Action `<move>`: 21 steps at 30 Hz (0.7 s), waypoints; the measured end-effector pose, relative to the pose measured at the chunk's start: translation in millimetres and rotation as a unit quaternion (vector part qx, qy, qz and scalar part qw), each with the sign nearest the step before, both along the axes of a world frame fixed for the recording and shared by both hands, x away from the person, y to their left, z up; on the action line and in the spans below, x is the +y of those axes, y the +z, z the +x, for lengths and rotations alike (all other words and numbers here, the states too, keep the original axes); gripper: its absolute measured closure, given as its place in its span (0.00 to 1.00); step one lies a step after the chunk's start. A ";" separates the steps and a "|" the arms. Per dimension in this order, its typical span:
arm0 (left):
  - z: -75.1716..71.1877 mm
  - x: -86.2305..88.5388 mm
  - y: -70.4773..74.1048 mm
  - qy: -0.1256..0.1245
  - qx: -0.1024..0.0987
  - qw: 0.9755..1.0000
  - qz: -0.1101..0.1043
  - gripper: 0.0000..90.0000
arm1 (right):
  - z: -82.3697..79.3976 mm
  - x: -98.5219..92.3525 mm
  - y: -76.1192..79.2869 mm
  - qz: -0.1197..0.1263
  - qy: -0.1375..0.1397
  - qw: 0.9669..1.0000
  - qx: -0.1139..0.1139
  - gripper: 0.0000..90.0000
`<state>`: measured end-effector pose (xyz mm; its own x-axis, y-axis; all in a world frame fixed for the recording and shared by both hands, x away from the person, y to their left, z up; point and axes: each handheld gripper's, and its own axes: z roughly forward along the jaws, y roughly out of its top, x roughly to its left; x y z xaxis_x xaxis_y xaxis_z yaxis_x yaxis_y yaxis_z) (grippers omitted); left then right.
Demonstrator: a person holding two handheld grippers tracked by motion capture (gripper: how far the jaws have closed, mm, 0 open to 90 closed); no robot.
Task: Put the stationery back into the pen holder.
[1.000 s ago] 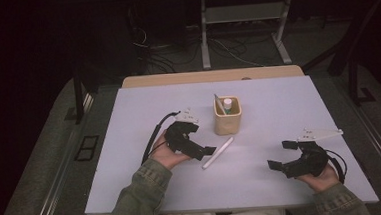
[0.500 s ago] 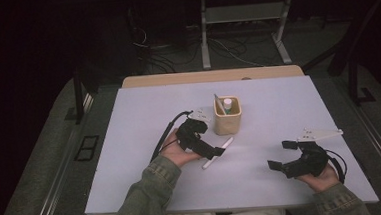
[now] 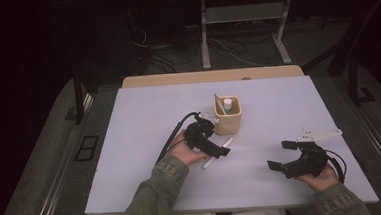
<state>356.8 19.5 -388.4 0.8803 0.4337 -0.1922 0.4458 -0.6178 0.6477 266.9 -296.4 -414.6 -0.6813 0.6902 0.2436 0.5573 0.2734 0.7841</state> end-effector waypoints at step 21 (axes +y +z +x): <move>8.0 -21.9 -19.6 0.021 0.003 0.999 0.046 0.42 | -0.6 0.1 -0.2 -0.001 0.003 1.000 -0.002 0.00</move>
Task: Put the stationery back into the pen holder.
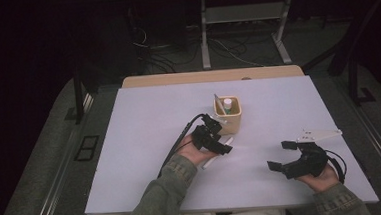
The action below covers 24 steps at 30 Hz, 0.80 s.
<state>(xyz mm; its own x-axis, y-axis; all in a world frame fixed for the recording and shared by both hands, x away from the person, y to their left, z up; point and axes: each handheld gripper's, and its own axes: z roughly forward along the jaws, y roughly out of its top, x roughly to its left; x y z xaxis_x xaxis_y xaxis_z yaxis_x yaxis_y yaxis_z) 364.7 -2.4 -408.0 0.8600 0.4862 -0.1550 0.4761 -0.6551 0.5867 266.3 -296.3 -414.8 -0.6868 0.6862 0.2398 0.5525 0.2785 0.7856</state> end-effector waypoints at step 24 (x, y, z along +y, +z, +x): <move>7.5 -11.9 -19.0 0.026 0.002 1.000 0.014 0.67 | -1.2 1.5 -1.4 -0.004 0.005 1.000 0.001 0.00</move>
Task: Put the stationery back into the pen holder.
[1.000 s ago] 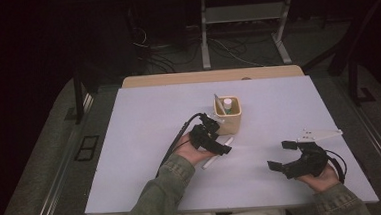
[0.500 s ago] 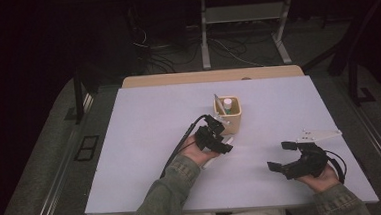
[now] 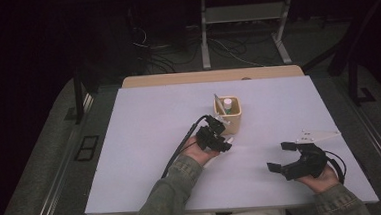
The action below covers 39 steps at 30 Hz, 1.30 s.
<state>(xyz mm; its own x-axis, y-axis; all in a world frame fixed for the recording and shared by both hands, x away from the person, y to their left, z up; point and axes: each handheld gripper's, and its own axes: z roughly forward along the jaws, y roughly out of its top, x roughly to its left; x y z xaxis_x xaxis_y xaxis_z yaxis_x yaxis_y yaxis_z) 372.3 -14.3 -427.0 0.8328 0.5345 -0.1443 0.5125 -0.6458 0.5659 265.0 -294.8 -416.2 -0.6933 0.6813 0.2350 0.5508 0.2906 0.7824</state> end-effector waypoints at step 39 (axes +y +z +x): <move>-3.9 6.5 7.6 -0.010 0.003 1.000 -0.011 0.86 | -0.8 -3.1 1.4 0.004 -0.006 1.000 -0.003 0.00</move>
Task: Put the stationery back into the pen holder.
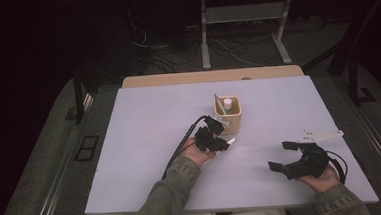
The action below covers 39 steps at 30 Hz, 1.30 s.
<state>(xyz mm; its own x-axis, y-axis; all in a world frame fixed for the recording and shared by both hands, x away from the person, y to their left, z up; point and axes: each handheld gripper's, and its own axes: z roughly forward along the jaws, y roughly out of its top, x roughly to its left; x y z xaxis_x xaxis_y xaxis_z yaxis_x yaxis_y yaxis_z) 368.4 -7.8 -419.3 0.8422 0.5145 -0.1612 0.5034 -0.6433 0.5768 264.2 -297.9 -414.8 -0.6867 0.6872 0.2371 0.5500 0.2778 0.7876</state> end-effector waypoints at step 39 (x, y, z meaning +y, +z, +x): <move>6.1 22.5 77.5 -0.022 -0.070 0.983 -0.169 0.86 | 1.0 -2.2 0.0 0.005 -0.008 1.000 0.002 0.00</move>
